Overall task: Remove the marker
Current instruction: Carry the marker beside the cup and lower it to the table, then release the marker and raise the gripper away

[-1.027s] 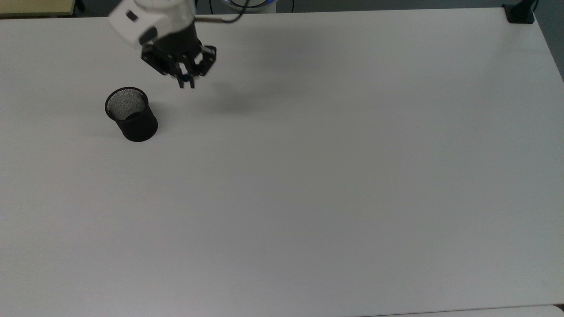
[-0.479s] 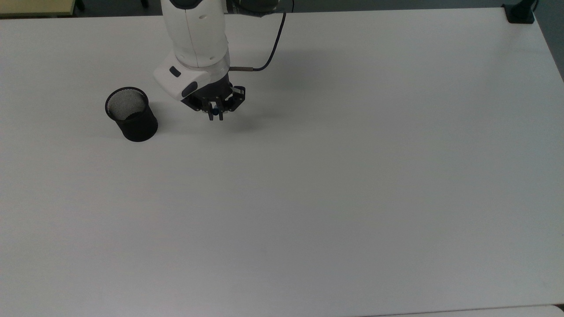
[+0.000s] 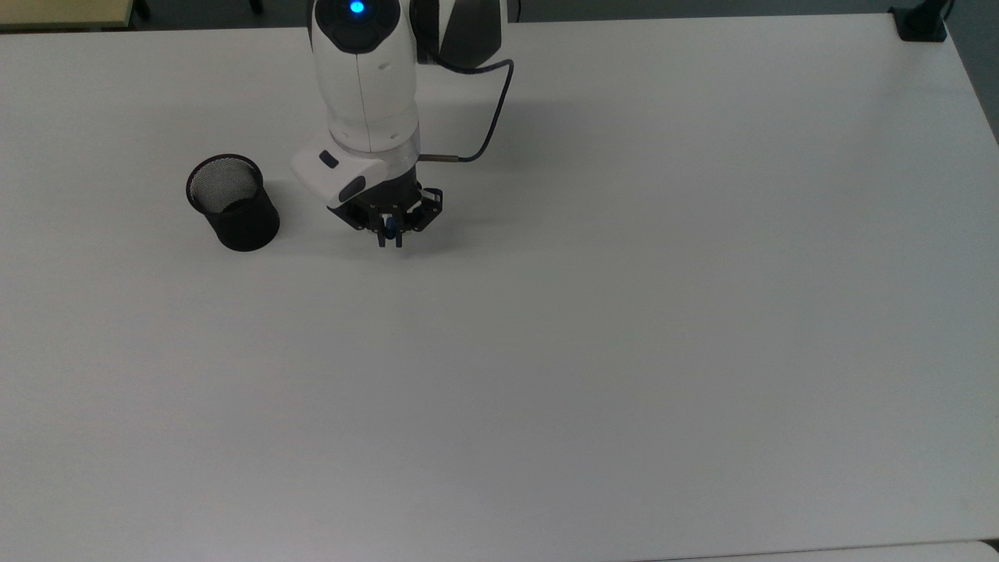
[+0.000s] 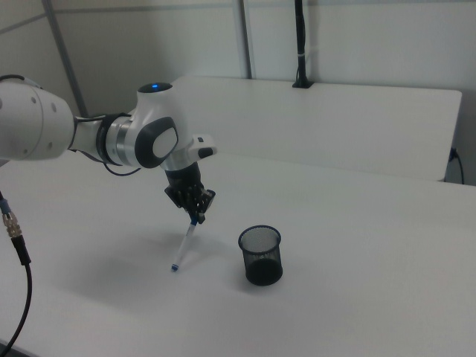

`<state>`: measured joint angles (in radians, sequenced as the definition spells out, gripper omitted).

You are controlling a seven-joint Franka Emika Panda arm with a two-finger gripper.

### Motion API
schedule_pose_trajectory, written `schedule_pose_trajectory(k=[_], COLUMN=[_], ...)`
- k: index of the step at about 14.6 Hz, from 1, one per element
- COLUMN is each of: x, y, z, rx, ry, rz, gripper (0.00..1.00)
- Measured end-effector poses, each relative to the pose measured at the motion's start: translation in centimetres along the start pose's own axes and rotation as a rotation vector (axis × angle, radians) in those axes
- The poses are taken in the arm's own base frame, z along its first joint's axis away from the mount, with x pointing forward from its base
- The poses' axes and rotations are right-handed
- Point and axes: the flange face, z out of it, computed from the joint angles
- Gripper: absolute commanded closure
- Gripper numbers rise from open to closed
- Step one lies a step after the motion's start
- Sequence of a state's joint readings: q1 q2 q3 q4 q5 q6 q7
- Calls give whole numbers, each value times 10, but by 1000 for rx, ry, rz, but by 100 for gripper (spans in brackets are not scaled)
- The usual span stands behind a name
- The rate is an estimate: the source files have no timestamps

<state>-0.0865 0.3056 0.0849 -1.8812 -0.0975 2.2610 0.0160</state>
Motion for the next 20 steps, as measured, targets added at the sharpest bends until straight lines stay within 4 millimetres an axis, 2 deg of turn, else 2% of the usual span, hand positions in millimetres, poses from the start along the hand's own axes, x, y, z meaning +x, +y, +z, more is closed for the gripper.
schedule_pose_trajectory(k=[3,4,5,6,7,8,11,12,14,16,18,20], x=[3,3,3,3,3,3,5,6,10,12,9,5], y=[-6,-10,-14,-15,-16,-16,-16,-14,-10,-4,1,5], z=[22,29,37,41,44,45,42,38,23,-2,-36,-80], rx=[0,0,-1,-1,-1,0,-1,-2,-4,-10,-20,-32], ry=[12,8,3,1,0,1,7,14,41,66,58,39], rz=[-15,-23,-31,-32,-32,-32,-29,-26,2,28,41,52], gripper=[81,69,61,49,31,22,0,0,0,0,0,0])
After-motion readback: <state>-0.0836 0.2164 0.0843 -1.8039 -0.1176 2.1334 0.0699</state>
